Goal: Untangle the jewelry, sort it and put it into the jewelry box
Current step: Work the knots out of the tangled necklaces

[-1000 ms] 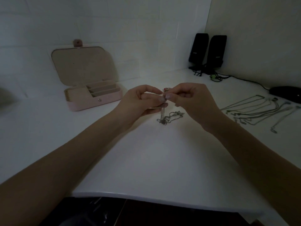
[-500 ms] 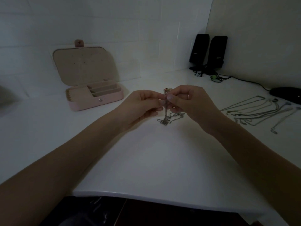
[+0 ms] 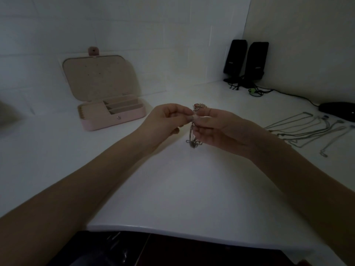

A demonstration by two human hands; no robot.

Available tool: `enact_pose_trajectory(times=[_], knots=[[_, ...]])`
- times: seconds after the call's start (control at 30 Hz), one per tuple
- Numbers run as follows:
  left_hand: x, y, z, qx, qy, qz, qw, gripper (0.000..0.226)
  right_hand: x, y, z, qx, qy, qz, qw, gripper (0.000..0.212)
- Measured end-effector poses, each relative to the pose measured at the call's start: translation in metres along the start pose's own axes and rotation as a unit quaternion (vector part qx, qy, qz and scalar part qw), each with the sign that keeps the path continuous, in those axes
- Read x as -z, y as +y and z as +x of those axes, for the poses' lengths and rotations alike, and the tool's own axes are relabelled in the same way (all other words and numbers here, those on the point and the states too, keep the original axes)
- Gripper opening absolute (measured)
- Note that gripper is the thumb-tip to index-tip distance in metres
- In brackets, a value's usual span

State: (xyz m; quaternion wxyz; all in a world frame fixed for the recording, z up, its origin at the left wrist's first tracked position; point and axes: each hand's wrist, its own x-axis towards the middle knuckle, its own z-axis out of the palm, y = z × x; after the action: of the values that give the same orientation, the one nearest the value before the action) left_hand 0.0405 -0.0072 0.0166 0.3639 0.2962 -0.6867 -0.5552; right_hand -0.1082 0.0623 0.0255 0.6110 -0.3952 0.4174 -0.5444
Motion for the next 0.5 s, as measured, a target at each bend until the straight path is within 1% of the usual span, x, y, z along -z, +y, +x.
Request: enact_pose_trajectory(times=[0.07,0.13,0.3,0.43,0.5], knots=[[-0.0003,0.0002,0.0002,0.004,-0.005,-0.013,1.000,0.014,-0.0003,0.0012,0.0014,0.003,0.015,0.002,1.000,0.020],[-0.0009,0.0009,-0.0005,0.007,-0.013,-0.029,0.999,0.013,0.0002,0.0023,0.0026,0.008,0.033,-0.001,0.999,0.021],[-0.0002,0.0013,0.0005,0.001,-0.013,-0.091,0.996,0.014,-0.0009,0.0060,0.0028,0.019,0.047,-0.096,0.994,0.012],[-0.0006,0.0007,0.0005,-0.007,-0.019,-0.109,0.994,0.013,-0.0005,0.0080,0.0028,0.031,0.079,-0.129,0.988,0.023],[-0.0001,0.0000,0.0017,-0.010,-0.008,-0.111,0.994,0.014,0.0005,0.0068,0.0022,0.045,0.086,-0.141,0.985,0.022]])
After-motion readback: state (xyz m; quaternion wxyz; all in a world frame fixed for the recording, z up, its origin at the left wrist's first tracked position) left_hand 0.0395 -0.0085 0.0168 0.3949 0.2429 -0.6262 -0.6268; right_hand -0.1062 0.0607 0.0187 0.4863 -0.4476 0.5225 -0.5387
